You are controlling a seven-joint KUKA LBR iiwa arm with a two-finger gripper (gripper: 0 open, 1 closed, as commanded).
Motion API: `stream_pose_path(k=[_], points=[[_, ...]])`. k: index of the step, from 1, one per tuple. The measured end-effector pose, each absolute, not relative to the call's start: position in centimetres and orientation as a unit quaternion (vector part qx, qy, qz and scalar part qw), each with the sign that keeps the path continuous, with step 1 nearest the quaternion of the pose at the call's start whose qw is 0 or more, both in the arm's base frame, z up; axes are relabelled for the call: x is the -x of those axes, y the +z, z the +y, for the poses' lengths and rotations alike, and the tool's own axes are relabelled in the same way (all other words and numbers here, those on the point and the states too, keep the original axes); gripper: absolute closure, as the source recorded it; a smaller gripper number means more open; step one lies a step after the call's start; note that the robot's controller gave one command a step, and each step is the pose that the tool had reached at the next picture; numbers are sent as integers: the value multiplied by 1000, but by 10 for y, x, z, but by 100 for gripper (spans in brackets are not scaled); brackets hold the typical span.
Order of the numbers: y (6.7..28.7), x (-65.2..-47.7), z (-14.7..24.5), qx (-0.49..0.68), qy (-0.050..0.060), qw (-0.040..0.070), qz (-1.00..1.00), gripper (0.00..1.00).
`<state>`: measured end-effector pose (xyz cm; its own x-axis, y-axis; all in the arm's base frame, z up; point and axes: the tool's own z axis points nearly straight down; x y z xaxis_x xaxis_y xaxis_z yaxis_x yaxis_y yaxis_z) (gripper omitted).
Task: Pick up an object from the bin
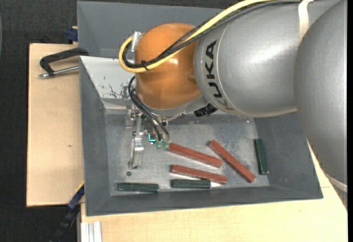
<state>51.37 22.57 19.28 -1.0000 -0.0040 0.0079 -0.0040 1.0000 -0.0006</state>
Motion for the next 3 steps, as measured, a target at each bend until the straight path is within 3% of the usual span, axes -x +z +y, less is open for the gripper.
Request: stream_pose_path(k=[1,2,3], points=[[197,-516,224,0,-1,0,-1000,0],[132,-504,168,-69,-1,-1,-998,0],[133,-497,172,-86,-1,-1,-996,0]])
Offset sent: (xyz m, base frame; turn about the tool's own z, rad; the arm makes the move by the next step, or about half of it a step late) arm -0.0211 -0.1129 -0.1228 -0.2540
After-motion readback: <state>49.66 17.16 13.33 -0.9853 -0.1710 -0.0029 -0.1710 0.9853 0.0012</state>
